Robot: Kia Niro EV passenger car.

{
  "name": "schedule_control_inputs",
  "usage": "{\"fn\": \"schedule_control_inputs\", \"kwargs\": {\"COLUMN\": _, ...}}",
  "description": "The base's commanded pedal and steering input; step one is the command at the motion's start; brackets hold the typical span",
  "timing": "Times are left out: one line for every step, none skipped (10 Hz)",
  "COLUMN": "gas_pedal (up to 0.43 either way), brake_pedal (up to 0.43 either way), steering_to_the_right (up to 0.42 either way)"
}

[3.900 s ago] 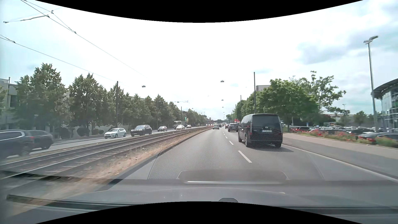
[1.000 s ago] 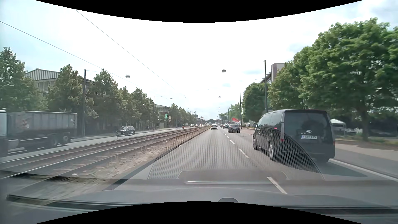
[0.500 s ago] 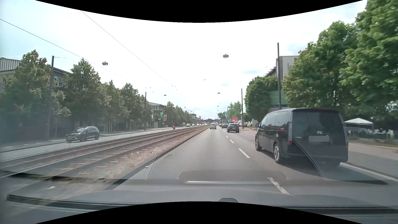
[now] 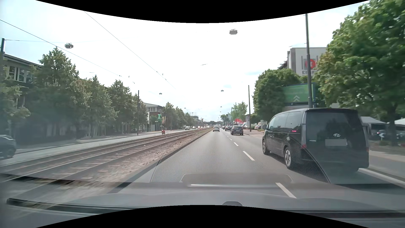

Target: Follow the waypoints while adhering to traffic rules and regulations

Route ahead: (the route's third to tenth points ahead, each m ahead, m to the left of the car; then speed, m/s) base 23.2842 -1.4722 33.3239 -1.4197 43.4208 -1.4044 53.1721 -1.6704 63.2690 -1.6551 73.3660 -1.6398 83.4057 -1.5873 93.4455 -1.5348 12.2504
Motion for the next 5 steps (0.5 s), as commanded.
{"fn": "schedule_control_inputs", "kwargs": {"gas_pedal": 0.039, "brake_pedal": 0.0, "steering_to_the_right": 0.001}}
{"fn": "schedule_control_inputs", "kwargs": {"gas_pedal": 0.039, "brake_pedal": 0.0, "steering_to_the_right": 0.001}}
{"fn": "schedule_control_inputs", "kwargs": {"gas_pedal": 0.039, "brake_pedal": 0.0, "steering_to_the_right": 0.0}}
{"fn": "schedule_control_inputs", "kwargs": {"gas_pedal": 0.039, "brake_pedal": 0.0, "steering_to_the_right": 0.0}}
{"fn": "schedule_control_inputs", "kwargs": {"gas_pedal": 0.028, "brake_pedal": 0.0, "steering_to_the_right": 0.0}}
